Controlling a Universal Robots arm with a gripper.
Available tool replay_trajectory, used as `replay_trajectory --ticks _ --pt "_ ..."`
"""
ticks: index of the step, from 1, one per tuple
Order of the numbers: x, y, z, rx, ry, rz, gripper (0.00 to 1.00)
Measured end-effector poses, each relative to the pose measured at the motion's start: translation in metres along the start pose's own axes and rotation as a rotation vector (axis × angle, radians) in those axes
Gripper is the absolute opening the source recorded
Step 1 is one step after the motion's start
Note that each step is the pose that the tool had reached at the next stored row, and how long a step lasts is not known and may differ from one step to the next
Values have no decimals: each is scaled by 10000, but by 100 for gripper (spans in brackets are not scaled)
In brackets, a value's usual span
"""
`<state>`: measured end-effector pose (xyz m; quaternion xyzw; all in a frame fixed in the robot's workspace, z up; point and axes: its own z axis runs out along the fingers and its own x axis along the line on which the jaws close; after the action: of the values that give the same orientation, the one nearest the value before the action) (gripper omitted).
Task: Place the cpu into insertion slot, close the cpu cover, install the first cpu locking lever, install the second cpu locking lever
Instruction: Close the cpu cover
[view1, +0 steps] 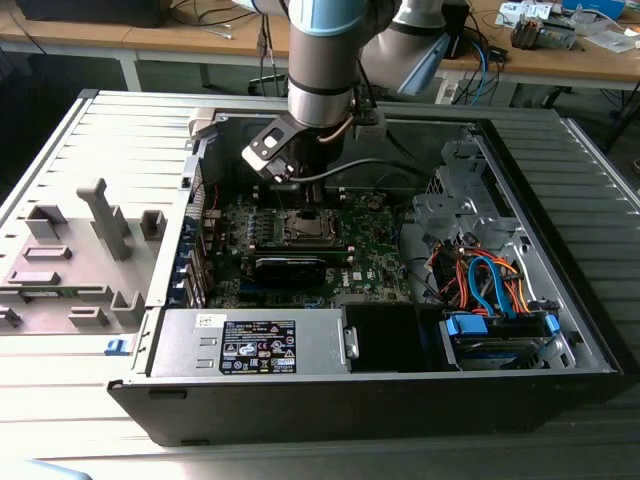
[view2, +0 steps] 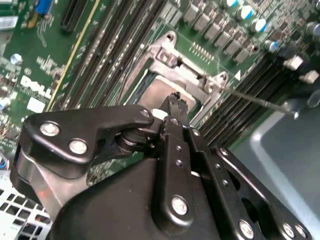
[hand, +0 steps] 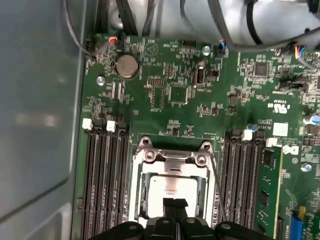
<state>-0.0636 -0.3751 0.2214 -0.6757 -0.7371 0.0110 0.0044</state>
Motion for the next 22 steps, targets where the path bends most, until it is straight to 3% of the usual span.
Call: replay_trajectory --ticks 2,6,12,15,18,22 --pt "7 -68 33 0 2 1 11" --pt "13 -130 118 -1 3 -39 11" --pt "12 -133 167 5 -4 -47 11" --pt "16 -127 134 -14 21 -48 11" --pt "9 -82 82 5 35 -48 11" --pt "-8 105 73 136 114 -52 11"
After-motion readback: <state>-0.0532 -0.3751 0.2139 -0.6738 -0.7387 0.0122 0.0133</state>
